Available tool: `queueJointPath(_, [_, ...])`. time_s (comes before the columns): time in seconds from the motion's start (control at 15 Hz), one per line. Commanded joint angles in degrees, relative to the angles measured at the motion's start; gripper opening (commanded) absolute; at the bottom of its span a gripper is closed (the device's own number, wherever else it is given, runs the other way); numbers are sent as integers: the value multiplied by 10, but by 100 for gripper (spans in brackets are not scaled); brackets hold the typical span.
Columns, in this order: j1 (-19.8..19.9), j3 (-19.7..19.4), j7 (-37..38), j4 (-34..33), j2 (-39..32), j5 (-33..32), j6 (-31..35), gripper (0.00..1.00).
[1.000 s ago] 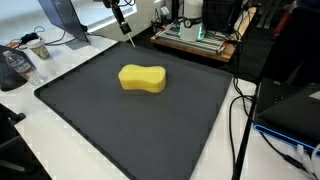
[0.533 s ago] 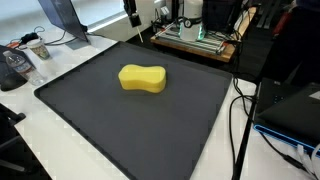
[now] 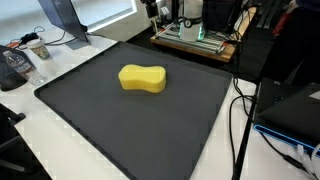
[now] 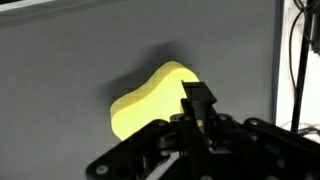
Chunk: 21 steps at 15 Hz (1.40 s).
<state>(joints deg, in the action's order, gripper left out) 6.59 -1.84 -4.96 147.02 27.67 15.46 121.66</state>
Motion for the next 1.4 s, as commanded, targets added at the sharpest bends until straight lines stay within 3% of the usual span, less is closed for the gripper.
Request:
queueJointPath(0.0, [-48,32,23,-39,-8,-47,-62,3])
queueJointPath(0.07, [-41,9,15,-16,0,-29,-32,13])
queueJointPath(0.4, [-59,25,23,-28,-3,-39,-48,13])
queueJointPath(0.47, [-59,25,23,-28,-4,-40,-48,3])
queueJointPath(0.93, [-106,121,122,-99,-32,-93,-92,3])
queueJointPath(1.33, [-120,181,215,-194,-114,-159,-124,3])
